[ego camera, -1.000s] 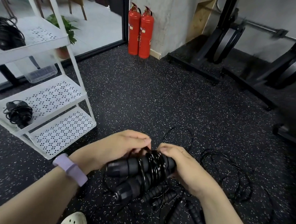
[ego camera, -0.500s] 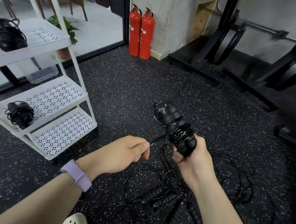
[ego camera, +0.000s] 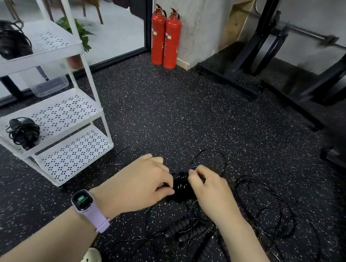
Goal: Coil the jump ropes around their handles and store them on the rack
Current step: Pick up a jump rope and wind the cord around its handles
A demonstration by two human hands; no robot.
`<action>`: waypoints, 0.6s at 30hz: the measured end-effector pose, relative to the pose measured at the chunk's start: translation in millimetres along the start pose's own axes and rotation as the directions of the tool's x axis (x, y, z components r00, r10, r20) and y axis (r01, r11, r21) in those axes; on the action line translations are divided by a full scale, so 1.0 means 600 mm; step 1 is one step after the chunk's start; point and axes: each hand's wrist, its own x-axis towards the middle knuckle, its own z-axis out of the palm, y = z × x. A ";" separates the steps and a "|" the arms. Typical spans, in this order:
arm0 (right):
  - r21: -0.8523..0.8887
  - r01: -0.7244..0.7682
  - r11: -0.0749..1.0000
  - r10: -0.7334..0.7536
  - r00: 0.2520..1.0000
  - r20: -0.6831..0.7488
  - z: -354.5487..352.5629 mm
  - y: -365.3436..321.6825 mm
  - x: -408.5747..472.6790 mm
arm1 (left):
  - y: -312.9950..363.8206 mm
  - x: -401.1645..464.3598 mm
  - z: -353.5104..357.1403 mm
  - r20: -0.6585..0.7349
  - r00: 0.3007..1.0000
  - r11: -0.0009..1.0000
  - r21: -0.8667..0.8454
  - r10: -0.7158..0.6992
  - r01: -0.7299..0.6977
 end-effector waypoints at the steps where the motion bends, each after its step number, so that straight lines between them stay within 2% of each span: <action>1: -0.018 0.019 1.000 -0.018 0.999 0.049 -0.001 -0.002 -0.002 | 0.000 0.000 0.001 0.005 1.000 1.000 -0.009 0.007 -0.006; 4: -0.080 0.100 0.992 -0.081 0.974 0.213 -0.006 0.001 -0.009 | -0.003 -0.005 -0.004 0.006 0.998 0.993 -0.097 -0.063 0.063; 6: -0.026 0.127 0.992 -0.113 0.944 0.310 -0.012 0.008 -0.012 | -0.006 -0.007 -0.012 0.050 0.988 0.965 -0.211 -0.145 0.152; 10: 0.233 0.095 0.968 -0.170 0.929 0.328 -0.035 0.015 -0.007 | -0.014 -0.006 -0.023 0.082 0.976 0.878 -0.427 -0.201 0.216; 13: 0.456 -0.015 0.890 -0.158 0.927 0.339 -0.042 0.013 -0.007 | -0.018 -0.001 -0.031 0.048 0.975 0.832 -0.513 -0.215 0.209; 15: 0.561 -0.081 0.824 -0.170 0.909 0.381 -0.040 0.012 -0.010 | -0.017 0.002 -0.031 0.101 0.976 0.739 -0.640 -0.193 0.212; 17: 0.725 -0.151 0.672 -0.223 0.892 0.392 -0.036 0.011 -0.010 | -0.011 0.002 -0.026 0.143 0.981 0.539 -0.820 -0.132 0.192; 18: 0.794 -0.191 0.577 -0.236 0.892 0.386 -0.036 0.010 -0.010 | -0.010 0.002 -0.021 0.125 0.981 0.505 -0.843 -0.148 0.183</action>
